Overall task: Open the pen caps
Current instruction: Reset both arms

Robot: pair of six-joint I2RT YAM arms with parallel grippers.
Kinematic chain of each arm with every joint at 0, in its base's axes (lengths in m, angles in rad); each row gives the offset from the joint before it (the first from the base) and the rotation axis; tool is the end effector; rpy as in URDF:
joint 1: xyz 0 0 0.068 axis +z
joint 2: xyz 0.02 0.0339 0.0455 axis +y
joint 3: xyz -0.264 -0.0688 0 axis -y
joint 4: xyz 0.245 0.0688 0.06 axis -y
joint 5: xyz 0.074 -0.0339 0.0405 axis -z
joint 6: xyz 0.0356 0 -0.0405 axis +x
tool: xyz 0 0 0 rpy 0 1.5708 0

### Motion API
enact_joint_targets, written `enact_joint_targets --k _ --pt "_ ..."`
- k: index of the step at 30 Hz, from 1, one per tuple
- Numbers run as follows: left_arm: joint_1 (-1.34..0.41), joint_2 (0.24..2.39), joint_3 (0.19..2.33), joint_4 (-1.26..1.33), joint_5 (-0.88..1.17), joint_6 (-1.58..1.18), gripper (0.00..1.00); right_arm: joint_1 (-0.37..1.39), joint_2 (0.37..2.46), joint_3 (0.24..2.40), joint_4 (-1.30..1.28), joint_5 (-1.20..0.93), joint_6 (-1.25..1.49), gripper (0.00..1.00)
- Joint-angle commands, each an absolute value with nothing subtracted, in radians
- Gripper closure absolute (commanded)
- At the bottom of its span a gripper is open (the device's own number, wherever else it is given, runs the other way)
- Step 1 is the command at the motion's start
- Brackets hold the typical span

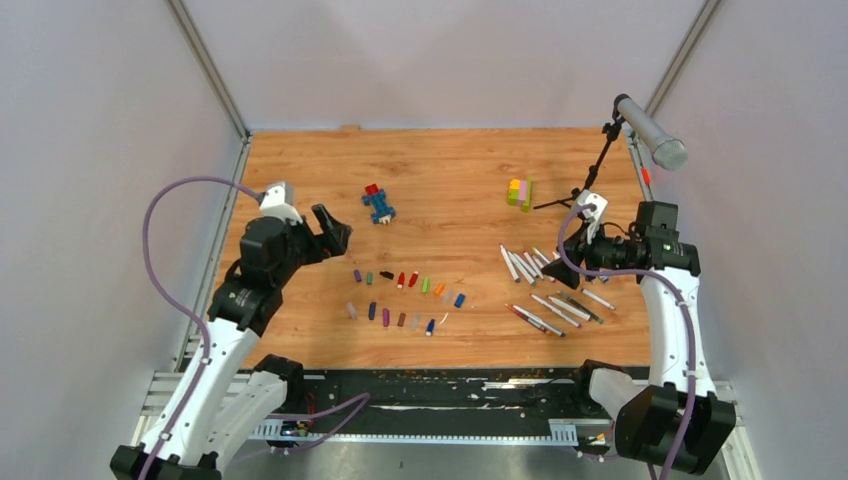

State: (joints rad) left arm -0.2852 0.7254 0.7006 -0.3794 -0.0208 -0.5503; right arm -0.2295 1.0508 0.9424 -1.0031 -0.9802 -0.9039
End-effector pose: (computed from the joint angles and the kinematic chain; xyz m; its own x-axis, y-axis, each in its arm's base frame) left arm 0.1630 -0.0470 0.2995 -0.4592 -0.4102 -0.7880 0.0268 0.8802 -0.4738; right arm 0.1825 -0.0123 0.2916 -0.3577 -0.3658 -0.8592 -0.8293 0.5475 0.1122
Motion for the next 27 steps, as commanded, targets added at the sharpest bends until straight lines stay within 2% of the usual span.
enact_joint_targets --k 1,9,13,14,27 --pt "-0.275 0.703 0.867 -0.444 0.014 -0.511 0.0 -0.225 1.009 1.024 -0.977 -1.145 -0.826 0.34" --pt "-0.275 0.614 0.984 -0.545 0.002 -0.469 0.0 -0.227 0.932 1.097 -0.944 -1.127 -0.703 0.25" --pt "-0.275 0.585 1.012 -0.586 0.005 -0.456 0.0 -0.228 0.895 1.125 -0.895 -1.095 -0.61 0.08" --pt "-0.274 0.58 1.012 -0.59 0.011 -0.454 0.0 -0.227 0.884 1.13 -0.885 -1.091 -0.591 0.01" --pt "-0.275 0.547 0.986 -0.622 0.057 -0.435 0.0 -0.227 0.804 1.131 -0.839 -1.117 -0.463 0.0"
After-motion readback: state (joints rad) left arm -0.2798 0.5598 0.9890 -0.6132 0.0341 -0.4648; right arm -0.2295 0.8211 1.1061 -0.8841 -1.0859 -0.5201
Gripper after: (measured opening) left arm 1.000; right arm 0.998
